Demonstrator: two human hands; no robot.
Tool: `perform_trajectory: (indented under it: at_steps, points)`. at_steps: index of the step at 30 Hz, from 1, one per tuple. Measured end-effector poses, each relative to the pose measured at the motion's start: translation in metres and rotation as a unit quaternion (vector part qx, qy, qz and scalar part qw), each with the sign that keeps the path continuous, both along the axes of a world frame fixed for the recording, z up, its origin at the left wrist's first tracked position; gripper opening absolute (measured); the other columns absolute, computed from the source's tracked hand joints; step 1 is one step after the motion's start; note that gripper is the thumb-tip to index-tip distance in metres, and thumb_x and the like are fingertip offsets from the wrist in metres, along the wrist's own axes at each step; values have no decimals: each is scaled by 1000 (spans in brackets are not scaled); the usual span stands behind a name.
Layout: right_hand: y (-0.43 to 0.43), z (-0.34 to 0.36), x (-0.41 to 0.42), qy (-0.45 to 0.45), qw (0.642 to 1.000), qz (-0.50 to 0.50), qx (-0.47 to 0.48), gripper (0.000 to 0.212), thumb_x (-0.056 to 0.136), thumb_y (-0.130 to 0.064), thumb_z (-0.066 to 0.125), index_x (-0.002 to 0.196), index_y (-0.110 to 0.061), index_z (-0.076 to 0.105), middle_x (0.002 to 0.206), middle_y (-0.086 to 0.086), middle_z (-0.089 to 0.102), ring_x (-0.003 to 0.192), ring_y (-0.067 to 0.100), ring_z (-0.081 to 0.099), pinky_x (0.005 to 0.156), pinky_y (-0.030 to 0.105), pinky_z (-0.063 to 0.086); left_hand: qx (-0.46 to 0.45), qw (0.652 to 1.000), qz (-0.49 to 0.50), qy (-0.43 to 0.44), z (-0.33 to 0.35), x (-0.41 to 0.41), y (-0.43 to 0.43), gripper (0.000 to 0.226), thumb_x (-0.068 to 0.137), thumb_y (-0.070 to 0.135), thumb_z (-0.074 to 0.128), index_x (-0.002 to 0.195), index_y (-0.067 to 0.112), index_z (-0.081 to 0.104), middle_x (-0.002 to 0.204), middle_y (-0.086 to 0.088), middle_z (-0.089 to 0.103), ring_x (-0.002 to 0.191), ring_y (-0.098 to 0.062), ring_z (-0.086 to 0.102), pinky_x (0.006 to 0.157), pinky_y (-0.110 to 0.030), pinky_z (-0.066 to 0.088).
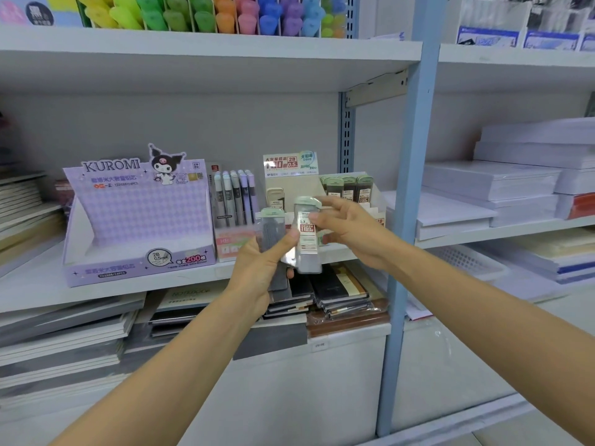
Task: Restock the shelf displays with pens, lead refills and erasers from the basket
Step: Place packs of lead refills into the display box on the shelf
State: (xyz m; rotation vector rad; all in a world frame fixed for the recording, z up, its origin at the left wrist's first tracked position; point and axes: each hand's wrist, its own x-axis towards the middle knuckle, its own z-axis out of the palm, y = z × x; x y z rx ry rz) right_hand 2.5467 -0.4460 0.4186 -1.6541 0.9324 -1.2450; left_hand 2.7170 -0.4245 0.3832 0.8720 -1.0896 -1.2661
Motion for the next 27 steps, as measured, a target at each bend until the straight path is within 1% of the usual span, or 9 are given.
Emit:
perform_trajectory:
  at_steps: [2,4,7,9,11,15,19,23,27]
  points:
    - [2,-3,-1,5,1000,23,12,41,95,-16,58,135,-13,50,115,9,69,99,19,66,80,29,51,11,1000,-12,-24,-1,-5,0,47,73,39,78,108,10,66,75,-4,73,45,-12,55,39,-21,44]
    - [2,1,-7,3,1000,6,-1,36,97,-14,54,133,-12,50,108,8,70,94,17,66,75,26,52,37,998,-42,-18,0,-7,-1,36,82,41,72,102,12,69,78,-6,74,49,-15,58,39,-22,44]
    - [-5,17,-28,-22,996,-81,-19,30,99,-14,47,129,-10,49,104,6,67,92,18,65,71,24,52,54,996,-68,5,7,-7,-5,21,95,30,57,101,11,66,83,-8,76,62,-15,68,42,-22,46]
    - [-15,32,-46,-36,986,-161,-42,30,101,-14,45,130,-10,46,110,7,65,91,17,64,72,25,52,47,995,-80,22,11,-7,-7,22,99,19,44,101,7,63,80,-8,75,61,-15,68,42,-22,47]
    - [-29,46,-61,-36,973,-216,-75,28,102,-12,43,130,-10,44,113,8,64,87,13,63,70,23,51,29,996,-86,18,14,-8,-9,23,100,14,39,100,7,61,78,-8,75,58,-14,67,44,-23,48]
    - [-52,52,-63,3,965,-230,-126,22,102,-11,43,124,-11,45,108,8,67,92,16,66,67,21,56,1,995,-94,12,16,-8,-14,21,102,17,43,103,8,62,79,-7,75,59,-12,67,50,-22,54]
    - [-71,44,-51,66,952,-249,-164,22,101,-14,45,123,-14,45,117,6,65,99,18,66,76,24,57,-12,995,-99,8,14,-4,-22,20,102,19,47,112,7,61,89,-9,76,67,-15,70,56,-24,56]
    - [-82,32,-51,125,936,-260,-202,24,101,-15,46,125,-14,46,110,1,60,86,10,63,62,13,52,-23,995,-102,5,8,0,-29,20,100,20,49,113,10,61,96,-10,76,73,-16,72,59,-23,56]
    - [-89,26,-56,183,930,-254,-193,28,99,-17,50,128,-18,48,104,-2,60,82,7,63,57,10,50,-33,994,-102,5,6,1,-34,20,99,21,51,111,11,62,95,-9,76,74,-16,73,59,-23,56]
